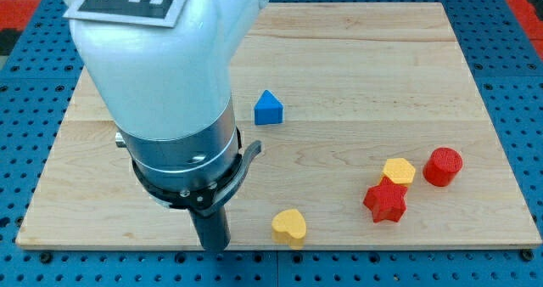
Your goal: Push heart towards red star
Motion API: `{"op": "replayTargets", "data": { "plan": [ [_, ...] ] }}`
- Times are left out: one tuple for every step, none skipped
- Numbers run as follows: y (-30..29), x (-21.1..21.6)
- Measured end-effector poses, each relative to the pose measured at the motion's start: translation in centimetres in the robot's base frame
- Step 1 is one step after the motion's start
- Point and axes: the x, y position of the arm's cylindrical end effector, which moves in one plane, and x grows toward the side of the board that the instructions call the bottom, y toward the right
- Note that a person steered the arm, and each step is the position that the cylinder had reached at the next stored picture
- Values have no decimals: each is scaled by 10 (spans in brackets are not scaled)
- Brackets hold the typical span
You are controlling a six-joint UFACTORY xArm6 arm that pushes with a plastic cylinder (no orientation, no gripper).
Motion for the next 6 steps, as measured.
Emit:
{"op": "replayTargets", "data": {
  "plan": [
    [6,2],
    [15,3],
    [32,3],
    [89,2],
    [149,2],
    [205,-3]
  ]
}}
